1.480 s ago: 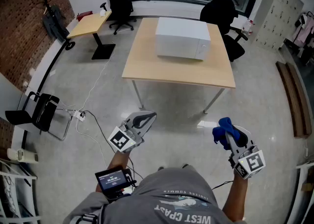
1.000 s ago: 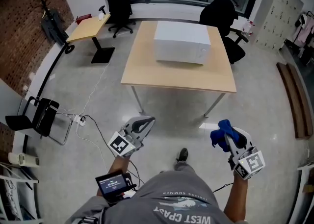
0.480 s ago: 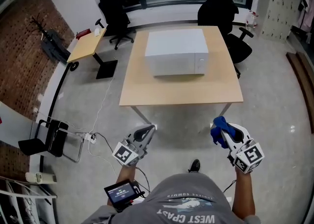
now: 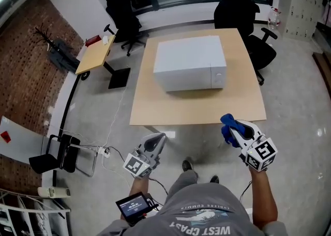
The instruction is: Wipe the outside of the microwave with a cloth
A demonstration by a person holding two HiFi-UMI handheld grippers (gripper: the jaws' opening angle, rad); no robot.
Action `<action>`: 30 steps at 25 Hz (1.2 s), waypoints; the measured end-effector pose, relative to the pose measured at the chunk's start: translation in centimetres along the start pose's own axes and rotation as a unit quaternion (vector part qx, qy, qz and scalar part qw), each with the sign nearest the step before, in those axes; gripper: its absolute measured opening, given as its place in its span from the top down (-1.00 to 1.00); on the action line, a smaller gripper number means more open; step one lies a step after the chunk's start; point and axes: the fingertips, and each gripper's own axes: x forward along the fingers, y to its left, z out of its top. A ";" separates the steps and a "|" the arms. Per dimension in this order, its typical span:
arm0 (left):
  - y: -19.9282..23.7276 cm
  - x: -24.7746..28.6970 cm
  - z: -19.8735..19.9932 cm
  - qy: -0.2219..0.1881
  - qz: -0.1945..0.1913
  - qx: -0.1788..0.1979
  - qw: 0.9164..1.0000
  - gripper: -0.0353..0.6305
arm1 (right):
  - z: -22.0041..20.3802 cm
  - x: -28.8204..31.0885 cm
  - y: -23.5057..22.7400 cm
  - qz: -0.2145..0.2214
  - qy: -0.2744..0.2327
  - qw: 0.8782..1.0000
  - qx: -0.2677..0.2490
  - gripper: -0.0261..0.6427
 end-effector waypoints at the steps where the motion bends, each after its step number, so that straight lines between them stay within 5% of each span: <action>1: 1.1 0.7 -0.4 0.000 -0.001 -0.002 1.000 0.82 | -0.2 1.2 -0.8 -0.002 0.002 1.000 0.003 0.72; 11: 17.1 6.5 -4.1 -0.001 -0.031 -0.022 0.999 0.82 | -2.9 16.9 -7.0 -0.078 0.021 0.995 0.053 0.72; 15: 23.3 7.9 -5.0 -0.002 -0.051 -0.033 0.998 0.82 | -4.5 26.9 -8.6 -0.099 0.055 0.993 -0.014 0.72; 22: 29.5 6.6 -6.5 0.014 -0.064 -0.039 0.997 0.82 | -8.7 43.9 -5.9 -0.054 0.105 0.988 -0.097 0.72; 30: 34.4 2.2 -8.0 0.041 -0.001 -0.045 0.998 0.82 | -13.1 55.4 -0.7 0.035 0.154 0.969 -0.188 0.72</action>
